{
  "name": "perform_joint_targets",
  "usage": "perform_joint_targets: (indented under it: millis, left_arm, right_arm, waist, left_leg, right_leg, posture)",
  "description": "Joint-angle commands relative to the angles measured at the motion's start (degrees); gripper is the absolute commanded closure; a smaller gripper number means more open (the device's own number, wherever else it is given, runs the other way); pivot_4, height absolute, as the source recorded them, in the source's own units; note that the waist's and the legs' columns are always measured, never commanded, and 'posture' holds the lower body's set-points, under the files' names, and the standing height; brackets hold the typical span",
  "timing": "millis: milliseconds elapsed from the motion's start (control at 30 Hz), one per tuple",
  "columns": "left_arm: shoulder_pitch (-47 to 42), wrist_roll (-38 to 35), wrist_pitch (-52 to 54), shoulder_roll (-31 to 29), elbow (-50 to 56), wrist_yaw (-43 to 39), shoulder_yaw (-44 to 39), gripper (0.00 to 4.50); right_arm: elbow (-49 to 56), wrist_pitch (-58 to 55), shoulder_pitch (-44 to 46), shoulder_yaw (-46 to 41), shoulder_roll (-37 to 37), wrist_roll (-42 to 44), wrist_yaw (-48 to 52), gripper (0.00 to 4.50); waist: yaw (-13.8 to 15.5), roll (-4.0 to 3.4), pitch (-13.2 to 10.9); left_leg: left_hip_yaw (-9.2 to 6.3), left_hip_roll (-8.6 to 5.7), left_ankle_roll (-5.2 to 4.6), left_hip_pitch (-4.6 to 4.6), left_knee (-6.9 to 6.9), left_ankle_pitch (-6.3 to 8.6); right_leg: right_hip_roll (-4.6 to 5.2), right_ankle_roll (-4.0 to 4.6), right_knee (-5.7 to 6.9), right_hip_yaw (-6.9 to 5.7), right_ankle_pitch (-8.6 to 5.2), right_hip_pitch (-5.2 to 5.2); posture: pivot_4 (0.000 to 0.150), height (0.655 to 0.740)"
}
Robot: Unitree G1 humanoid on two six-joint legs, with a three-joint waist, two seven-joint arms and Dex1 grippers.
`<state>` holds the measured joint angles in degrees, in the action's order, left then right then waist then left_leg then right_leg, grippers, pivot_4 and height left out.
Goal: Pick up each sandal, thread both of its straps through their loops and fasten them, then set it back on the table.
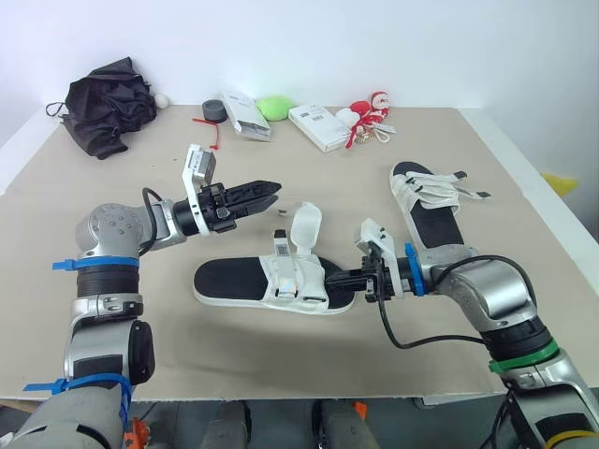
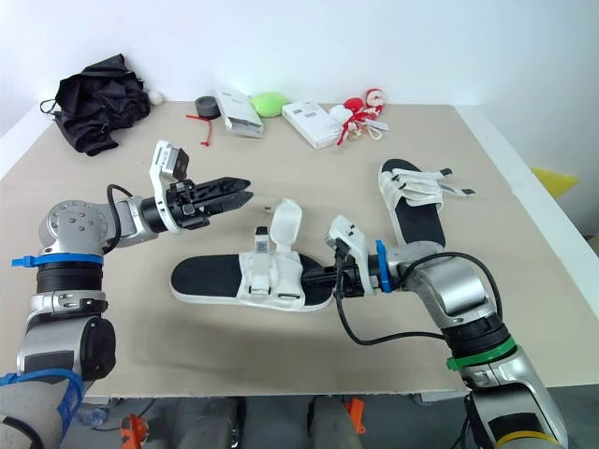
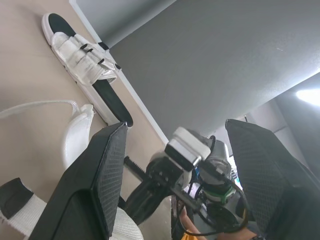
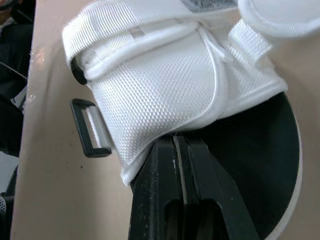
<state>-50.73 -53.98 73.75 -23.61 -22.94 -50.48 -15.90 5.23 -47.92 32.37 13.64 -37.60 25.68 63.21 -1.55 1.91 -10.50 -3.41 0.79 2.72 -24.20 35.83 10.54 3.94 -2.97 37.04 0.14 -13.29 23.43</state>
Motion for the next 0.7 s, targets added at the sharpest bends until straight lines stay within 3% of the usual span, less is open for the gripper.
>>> perform_joint_targets:
  millis: [33,200,500,700]
  left_arm:
    - [-0.34,0.81,-2.02,-0.02,0.66,0.08,0.01,1.25]
    - [-0.87,3.99,-4.76,0.17,-1.63,1.40,1.28,1.25]
    - [-4.01,11.50,-10.53,-0.12,-10.42,3.90,3.23,1.25]
    - [-11.42,10.66,-9.06,3.24,-27.33,8.92,-2.90,1.25]
  right_arm:
    - [-1.60,3.21,-0.03,2.69,-0.65,-4.00,-0.62,4.50]
    - [-6.35,5.84,-0.54,7.04,-1.17,-9.90,-1.40,4.50]
    - [-10.13,6.89,1.93,8.30,-0.50,-10.91,-0.80,4.50]
    - [-10.99,7.41,2.42,8.60,-0.18,-10.92,-0.56,4.50]
  waist:
    - [0.00,0.00,0.00]
    - [-0.10,0.02,0.02]
    - [-0.06,0.05,0.04]
    - [-0.05,0.07,0.05]
  left_leg:
    - [0.00,0.00,0.00,0.00,0.00,0.00]
    - [0.01,0.06,0.00,0.23,0.01,-0.01]
    - [0.00,0.16,-0.12,0.92,0.01,-0.29]
    - [-0.01,0.15,-0.18,0.96,0.02,-0.44]
  right_leg:
    - [0.00,0.00,0.00,0.00,0.00,0.00]
    - [-0.06,0.04,0.01,0.01,0.03,-0.19]
    - [-0.20,0.19,0.00,0.01,0.19,-0.89]
    - [-0.23,0.16,0.00,0.05,0.27,-0.93]
  posture:
    - [0.150,0.7380]
    - [0.150,0.7380]
    - [0.150,0.7380]
    - [0.150,0.7380]
